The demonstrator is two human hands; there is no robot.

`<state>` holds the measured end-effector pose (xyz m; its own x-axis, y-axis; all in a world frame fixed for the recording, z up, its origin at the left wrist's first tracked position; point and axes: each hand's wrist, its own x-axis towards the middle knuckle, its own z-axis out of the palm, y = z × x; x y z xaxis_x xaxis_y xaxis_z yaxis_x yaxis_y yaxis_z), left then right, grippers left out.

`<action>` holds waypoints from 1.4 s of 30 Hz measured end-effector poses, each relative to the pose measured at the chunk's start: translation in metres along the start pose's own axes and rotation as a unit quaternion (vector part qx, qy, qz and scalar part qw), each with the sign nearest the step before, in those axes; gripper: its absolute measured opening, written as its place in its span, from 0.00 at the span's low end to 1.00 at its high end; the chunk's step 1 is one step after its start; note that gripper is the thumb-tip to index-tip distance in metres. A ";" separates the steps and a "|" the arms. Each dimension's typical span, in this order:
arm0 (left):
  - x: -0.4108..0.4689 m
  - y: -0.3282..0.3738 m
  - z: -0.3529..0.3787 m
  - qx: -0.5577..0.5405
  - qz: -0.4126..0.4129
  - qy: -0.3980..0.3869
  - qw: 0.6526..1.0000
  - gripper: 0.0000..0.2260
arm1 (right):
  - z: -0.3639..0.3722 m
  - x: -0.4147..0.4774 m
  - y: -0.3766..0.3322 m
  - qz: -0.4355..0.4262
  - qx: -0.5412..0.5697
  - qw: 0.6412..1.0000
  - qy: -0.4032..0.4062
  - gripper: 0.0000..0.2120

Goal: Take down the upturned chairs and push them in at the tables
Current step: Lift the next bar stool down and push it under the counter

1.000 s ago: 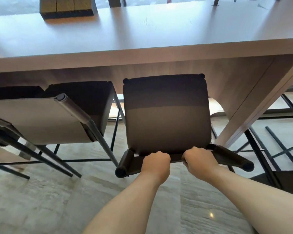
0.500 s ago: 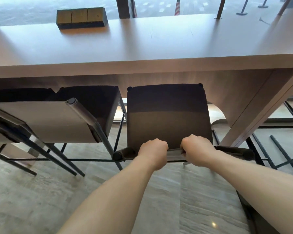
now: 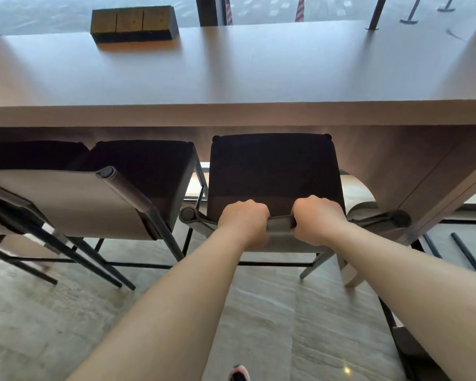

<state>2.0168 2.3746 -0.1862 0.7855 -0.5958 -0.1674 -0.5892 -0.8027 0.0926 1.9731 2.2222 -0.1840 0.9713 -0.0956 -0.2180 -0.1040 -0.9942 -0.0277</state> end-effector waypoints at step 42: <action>0.068 -0.048 -0.036 0.006 0.062 -0.036 0.997 0.09 | -0.033 0.063 -0.016 0.052 -0.015 0.999 -0.002 0.02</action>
<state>2.1051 2.3721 -0.1662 0.6917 -0.6861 -0.2254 -0.6830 -0.7229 0.1045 2.0428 2.2306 -0.1653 0.9545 -0.1983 -0.2226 -0.1976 -0.9799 0.0255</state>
